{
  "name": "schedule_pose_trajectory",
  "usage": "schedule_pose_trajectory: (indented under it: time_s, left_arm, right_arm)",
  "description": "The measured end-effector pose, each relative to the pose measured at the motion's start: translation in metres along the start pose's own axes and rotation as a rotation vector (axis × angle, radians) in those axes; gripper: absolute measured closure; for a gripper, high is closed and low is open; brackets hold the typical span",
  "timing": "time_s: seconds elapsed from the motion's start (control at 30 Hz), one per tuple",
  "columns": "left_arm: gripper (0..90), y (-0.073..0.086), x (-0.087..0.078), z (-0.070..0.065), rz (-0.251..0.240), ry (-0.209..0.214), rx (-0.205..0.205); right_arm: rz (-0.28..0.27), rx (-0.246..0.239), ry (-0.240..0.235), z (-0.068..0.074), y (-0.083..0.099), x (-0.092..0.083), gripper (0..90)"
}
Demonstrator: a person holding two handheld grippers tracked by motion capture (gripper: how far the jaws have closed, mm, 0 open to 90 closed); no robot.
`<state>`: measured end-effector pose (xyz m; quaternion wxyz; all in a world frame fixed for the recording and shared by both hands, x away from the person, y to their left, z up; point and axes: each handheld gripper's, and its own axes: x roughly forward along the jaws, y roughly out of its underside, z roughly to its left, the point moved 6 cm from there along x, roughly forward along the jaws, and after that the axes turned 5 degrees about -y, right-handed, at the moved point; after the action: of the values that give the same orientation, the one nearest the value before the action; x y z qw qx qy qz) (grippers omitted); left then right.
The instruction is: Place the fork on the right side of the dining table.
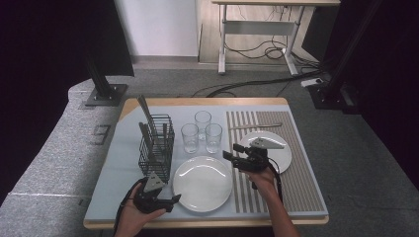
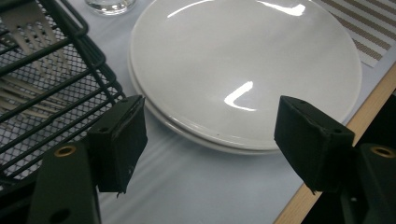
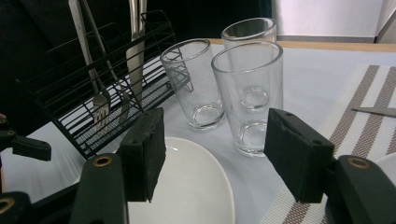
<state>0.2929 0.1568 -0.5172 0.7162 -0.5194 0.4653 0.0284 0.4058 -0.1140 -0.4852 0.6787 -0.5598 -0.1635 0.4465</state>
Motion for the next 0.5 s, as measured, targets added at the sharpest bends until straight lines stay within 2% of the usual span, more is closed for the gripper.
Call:
schedule_pose_trajectory:
  time_s: [0.33, 0.5]
  left_arm:
    - [25.7, 0.0018, 0.0023, -0.0010, 0.006, 0.014, 0.003]
    - [25.7, 0.0008, -0.0010, 0.0017, -0.006, 0.016, -0.007]
  right_arm:
    - [-0.017, -0.005, -0.001, 0.0045, -0.0076, 0.0056, 37.1]
    - [-0.019, -0.002, -0.026, 0.0070, -0.0095, 0.0071, 38.9]
